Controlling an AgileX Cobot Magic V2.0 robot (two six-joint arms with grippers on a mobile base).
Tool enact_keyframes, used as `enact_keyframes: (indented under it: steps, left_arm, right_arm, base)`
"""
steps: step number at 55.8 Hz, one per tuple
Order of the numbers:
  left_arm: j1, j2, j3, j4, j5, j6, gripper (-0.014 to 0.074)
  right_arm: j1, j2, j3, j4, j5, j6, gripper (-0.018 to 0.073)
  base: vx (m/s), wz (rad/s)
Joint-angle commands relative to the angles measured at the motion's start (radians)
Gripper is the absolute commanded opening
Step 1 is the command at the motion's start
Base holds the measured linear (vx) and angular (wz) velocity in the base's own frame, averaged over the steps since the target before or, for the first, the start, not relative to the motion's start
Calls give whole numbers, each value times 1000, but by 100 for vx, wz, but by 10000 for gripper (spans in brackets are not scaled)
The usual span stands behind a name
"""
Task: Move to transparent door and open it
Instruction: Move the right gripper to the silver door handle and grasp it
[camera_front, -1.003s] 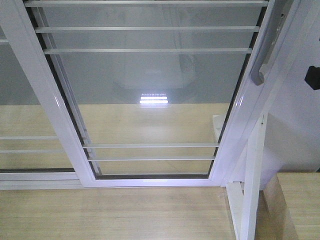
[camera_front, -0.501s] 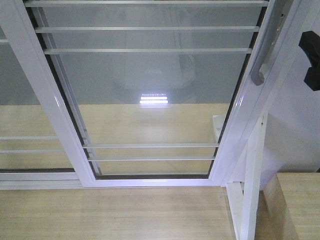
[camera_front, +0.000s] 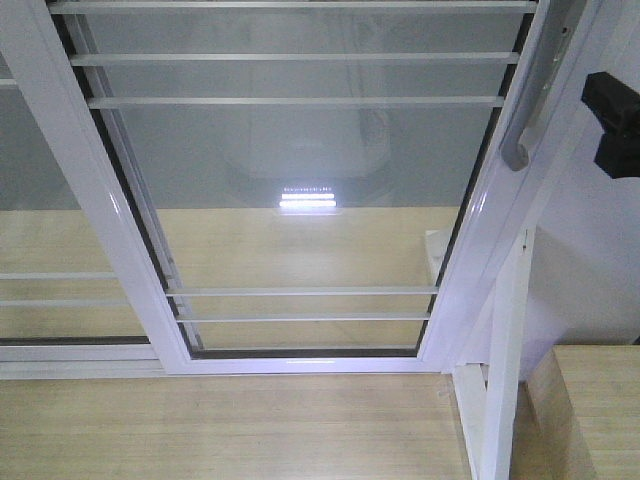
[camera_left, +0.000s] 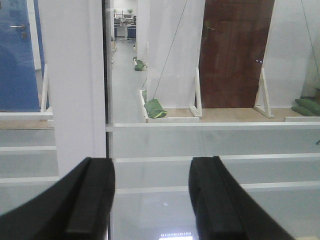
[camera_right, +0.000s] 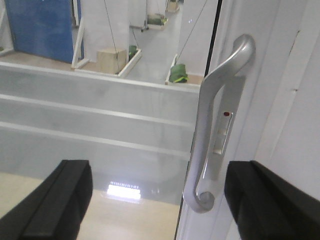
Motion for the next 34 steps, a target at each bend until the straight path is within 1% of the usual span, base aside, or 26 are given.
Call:
enact_keyframes:
  steps: [1,7,12,17,25,34]
  left_arm:
    - [-2,-3,-37,-1,-74,-8,472]
    - [-2,-4,-37,-1,-73,-8,472]
    - [-2,-4,-37,-1,-73,-8,472]
    - [-2,-4,-37,-1,-72,-8,472]
    - [-2,-4,-37,-1,-70,-8,472]
    - [-2,-4,-37,-1,-69,-8,472]
  right_arm:
    - [1,58,-62,1,-57,-1,589]
    - [-14,121,-95,2,-56,5,589]
    - [-70,171,-122,4,-60,40,589]
    - [-117,218,-141,4,-82,41,589]
    - [-118,293,-160,-4,-129,-2,589]
    - [-118,387,-161,-4,-247,-9,589]
  base:
    - [0,0]
    - [0,0]
    - [0,0]
    - [0,0]
    - [0,0]
    - [0,0]
